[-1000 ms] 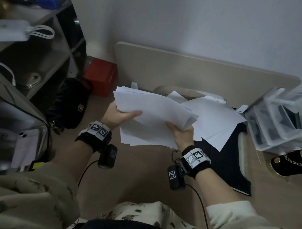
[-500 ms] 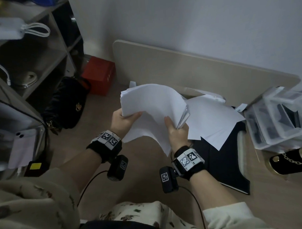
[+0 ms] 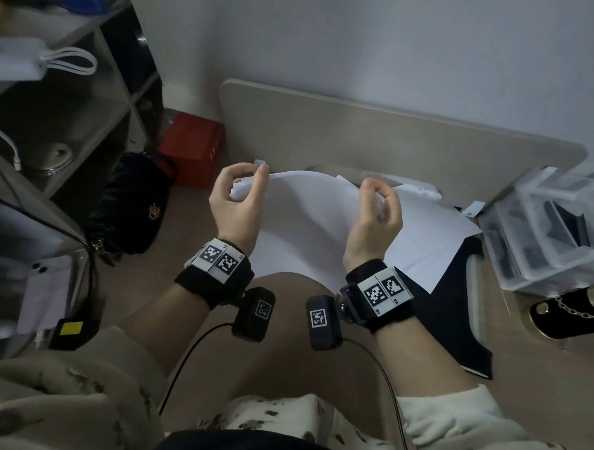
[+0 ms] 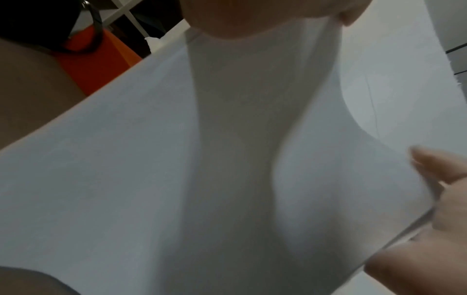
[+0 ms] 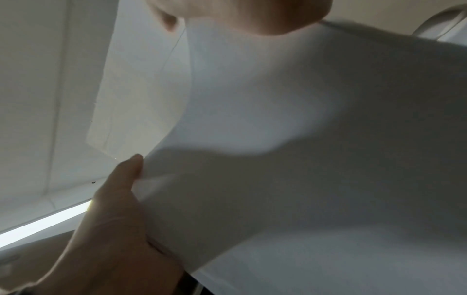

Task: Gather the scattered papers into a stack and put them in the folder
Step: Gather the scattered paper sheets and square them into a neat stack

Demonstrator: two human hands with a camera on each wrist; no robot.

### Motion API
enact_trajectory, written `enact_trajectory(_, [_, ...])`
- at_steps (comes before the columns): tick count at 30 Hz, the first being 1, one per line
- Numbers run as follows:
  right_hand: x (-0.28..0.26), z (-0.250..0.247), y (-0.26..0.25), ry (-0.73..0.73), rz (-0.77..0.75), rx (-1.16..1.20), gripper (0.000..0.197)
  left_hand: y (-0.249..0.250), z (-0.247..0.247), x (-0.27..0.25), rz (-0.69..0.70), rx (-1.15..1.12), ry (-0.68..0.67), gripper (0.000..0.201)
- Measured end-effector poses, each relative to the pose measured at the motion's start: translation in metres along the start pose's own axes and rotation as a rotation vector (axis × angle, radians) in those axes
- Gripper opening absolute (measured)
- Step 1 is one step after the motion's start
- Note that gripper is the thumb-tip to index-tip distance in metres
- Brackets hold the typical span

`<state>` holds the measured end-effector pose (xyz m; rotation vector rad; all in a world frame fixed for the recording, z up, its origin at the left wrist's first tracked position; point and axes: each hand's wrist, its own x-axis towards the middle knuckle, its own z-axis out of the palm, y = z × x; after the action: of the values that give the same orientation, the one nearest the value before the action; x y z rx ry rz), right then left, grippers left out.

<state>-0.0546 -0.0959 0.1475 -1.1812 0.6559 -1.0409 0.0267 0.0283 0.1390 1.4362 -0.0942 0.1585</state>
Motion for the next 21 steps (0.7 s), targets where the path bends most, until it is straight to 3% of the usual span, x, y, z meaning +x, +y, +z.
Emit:
enact_trajectory(5, [0.003,-0.005,0.006,0.035,0.022,-0.044,0.007,-0.002,-0.002,0.002,0.045,0.037,0.025,0.008])
enact_trajectory(12, [0.000,-0.006,0.011,0.035,0.023,-0.063,0.018,0.000,-0.001,-0.002,-0.015,-0.009,-0.009,0.017])
enact_trajectory(21, [0.002,-0.009,0.011,0.062,0.019,-0.043,0.019,-0.001,-0.004,-0.002,0.012,0.051,0.027,0.017])
